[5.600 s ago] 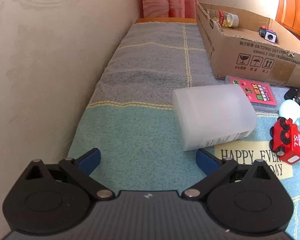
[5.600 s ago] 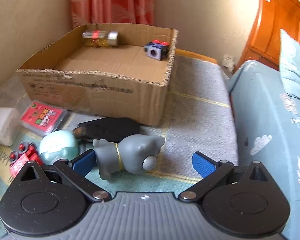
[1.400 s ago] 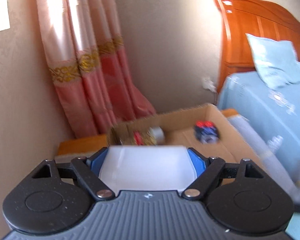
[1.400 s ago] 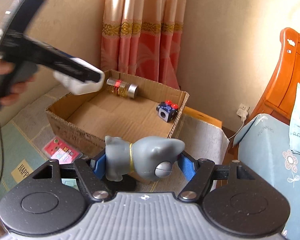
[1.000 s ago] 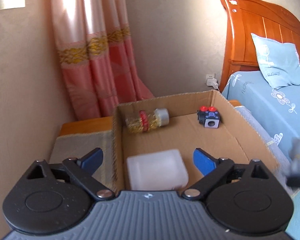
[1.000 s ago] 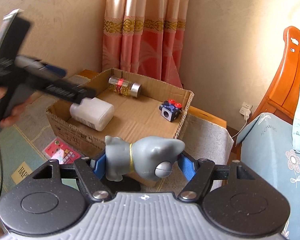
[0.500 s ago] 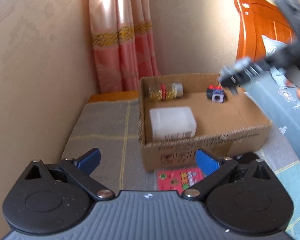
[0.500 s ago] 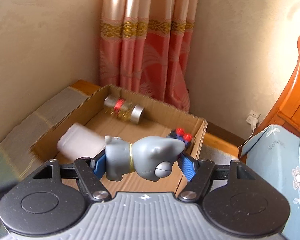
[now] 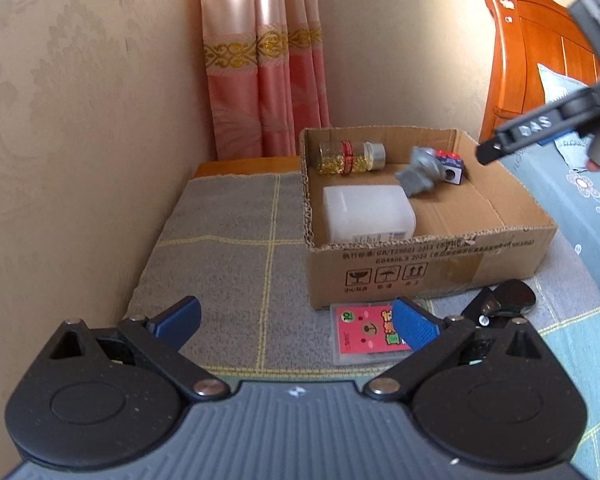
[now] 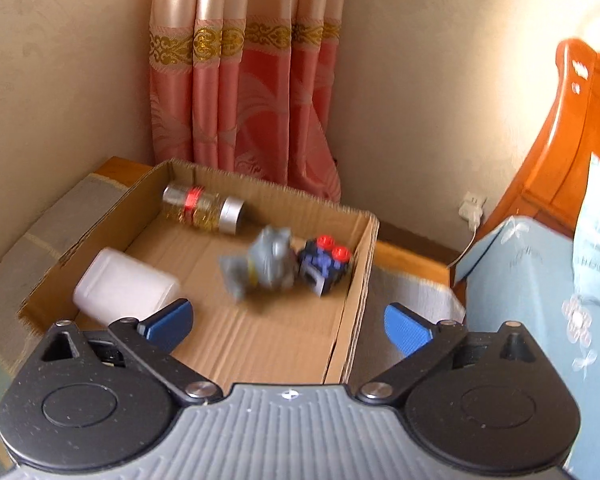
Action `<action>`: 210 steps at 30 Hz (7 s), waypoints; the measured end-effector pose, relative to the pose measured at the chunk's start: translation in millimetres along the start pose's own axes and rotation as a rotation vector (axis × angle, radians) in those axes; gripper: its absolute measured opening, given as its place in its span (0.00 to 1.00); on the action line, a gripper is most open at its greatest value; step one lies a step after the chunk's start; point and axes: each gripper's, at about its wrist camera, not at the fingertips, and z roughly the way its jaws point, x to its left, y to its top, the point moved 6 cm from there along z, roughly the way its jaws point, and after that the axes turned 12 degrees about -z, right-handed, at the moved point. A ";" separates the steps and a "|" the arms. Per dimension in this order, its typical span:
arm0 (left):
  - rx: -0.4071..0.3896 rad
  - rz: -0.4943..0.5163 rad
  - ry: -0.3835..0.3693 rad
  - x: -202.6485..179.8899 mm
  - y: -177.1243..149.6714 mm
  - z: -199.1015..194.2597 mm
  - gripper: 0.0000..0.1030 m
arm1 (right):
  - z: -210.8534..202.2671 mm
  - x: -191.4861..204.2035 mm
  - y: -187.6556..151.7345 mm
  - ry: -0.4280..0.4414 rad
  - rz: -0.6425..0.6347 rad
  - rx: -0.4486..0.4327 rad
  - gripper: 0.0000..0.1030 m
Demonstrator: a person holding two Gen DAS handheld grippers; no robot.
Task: Organize rigid objects
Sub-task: 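Lower the white box into the cardboard box with the left gripper while the right drops the elephant there, then move the right gripper to the clear plastic jar while the left moves to the red toy train, then grasp the red toy train with the left gripper while the right gripper grasps the clear jar, then carry the jar into the cardboard box and open the right gripper while the left drops the train there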
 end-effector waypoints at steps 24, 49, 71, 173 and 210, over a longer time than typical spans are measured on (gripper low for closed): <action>0.060 0.009 0.007 4.5 -31.4 -2.4 0.98 | -76.4 116.8 -136.9 0.360 -0.273 0.004 1.00; 0.155 0.116 -0.118 -28.6 -54.3 2.9 0.98 | -36.1 100.4 -156.0 0.235 -0.091 0.054 1.00; 0.179 0.230 -0.117 -35.0 -84.5 28.6 0.98 | -36.5 102.0 -185.9 0.259 -0.139 0.048 1.00; 0.076 0.250 -0.259 -29.2 -14.5 -17.5 0.47 | -8.6 29.1 -2.8 0.085 -0.104 -0.046 0.92; 0.033 0.298 -0.367 -179.8 83.1 59.5 0.99 | -61.1 1.9 -92.9 -0.006 0.108 -0.044 1.00</action>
